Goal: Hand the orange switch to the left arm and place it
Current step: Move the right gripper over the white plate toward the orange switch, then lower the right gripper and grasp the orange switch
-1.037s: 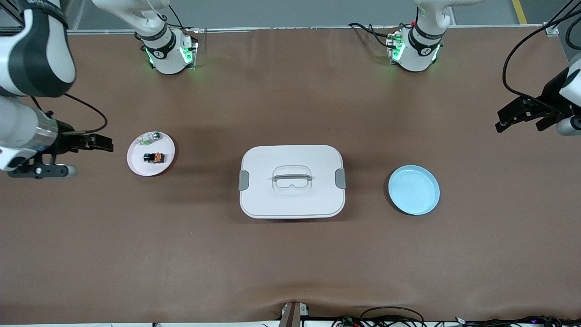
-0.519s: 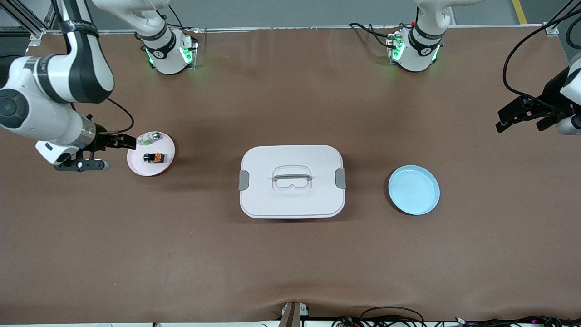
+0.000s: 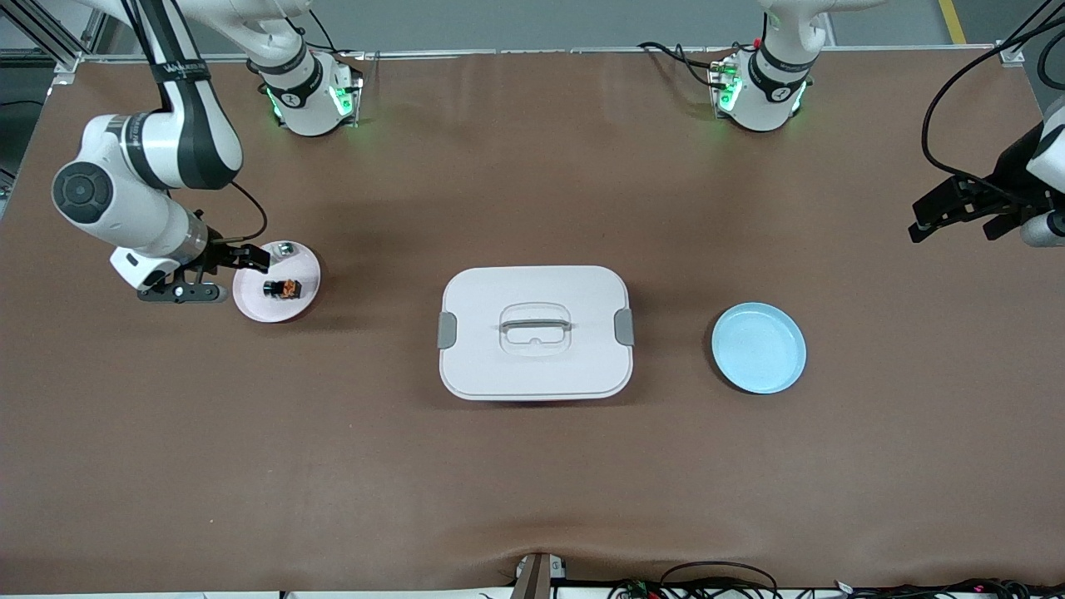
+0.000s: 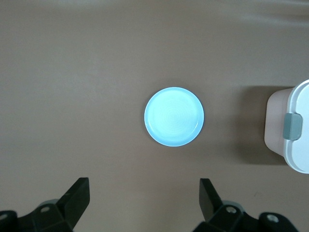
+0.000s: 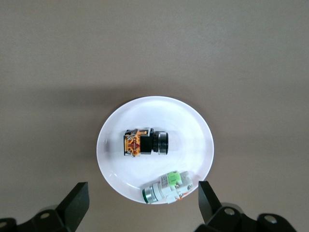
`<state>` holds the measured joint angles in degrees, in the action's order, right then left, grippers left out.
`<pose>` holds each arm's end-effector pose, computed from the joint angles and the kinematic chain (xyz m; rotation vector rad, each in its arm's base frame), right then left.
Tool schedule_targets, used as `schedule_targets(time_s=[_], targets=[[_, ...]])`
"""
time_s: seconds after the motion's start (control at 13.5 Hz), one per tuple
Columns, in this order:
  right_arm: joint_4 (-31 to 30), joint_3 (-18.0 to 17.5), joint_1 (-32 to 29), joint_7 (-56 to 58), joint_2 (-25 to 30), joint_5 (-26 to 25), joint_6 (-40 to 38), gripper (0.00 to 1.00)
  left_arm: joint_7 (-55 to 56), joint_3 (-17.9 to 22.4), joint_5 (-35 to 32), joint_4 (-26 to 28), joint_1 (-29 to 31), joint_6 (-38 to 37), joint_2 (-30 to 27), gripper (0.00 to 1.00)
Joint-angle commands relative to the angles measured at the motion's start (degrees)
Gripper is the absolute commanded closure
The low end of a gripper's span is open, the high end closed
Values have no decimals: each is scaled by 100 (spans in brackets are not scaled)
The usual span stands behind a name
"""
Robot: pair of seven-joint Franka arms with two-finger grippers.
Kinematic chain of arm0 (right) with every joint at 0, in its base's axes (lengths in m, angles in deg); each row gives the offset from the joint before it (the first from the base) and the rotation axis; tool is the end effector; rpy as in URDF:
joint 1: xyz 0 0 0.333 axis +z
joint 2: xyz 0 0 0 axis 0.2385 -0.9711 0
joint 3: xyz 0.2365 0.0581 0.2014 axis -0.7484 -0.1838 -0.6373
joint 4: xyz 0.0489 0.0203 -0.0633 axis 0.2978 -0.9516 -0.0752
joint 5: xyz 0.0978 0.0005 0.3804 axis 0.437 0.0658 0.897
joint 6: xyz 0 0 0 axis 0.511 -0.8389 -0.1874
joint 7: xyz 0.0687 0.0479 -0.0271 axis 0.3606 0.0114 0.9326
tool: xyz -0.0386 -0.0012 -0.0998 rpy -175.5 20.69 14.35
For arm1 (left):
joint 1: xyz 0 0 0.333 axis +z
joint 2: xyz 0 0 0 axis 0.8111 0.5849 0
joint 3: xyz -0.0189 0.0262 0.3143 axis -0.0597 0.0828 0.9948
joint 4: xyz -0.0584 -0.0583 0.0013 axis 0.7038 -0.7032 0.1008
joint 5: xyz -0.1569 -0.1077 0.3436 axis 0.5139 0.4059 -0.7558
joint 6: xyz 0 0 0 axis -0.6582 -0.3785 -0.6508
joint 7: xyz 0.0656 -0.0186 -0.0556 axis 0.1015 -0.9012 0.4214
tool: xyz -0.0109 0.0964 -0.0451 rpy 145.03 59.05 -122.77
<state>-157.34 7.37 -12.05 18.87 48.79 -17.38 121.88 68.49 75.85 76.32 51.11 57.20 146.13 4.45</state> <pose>0.4973 -0.0013 0.3190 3.1067 0.0180 -0.1884 0.5554 -0.0225 0.6248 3.1110 0.0481 0.1100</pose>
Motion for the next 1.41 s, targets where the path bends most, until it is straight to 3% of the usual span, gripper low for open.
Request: schedule_targets(time_s=[0.0,0.59,1.33], targets=[[-291,-36,-61,-63,101,-80,340,0,-102,-3,-40,-147,-10,-103,62,0],[-406,-45,-202,-159,-549,-80,1290,0,-94,-3,-40,-147,-10,-103,62,0],[-459,-45,-79,-388,-1121,-80,1870,0,-111,-3,-40,-147,-1,-103,62,0]])
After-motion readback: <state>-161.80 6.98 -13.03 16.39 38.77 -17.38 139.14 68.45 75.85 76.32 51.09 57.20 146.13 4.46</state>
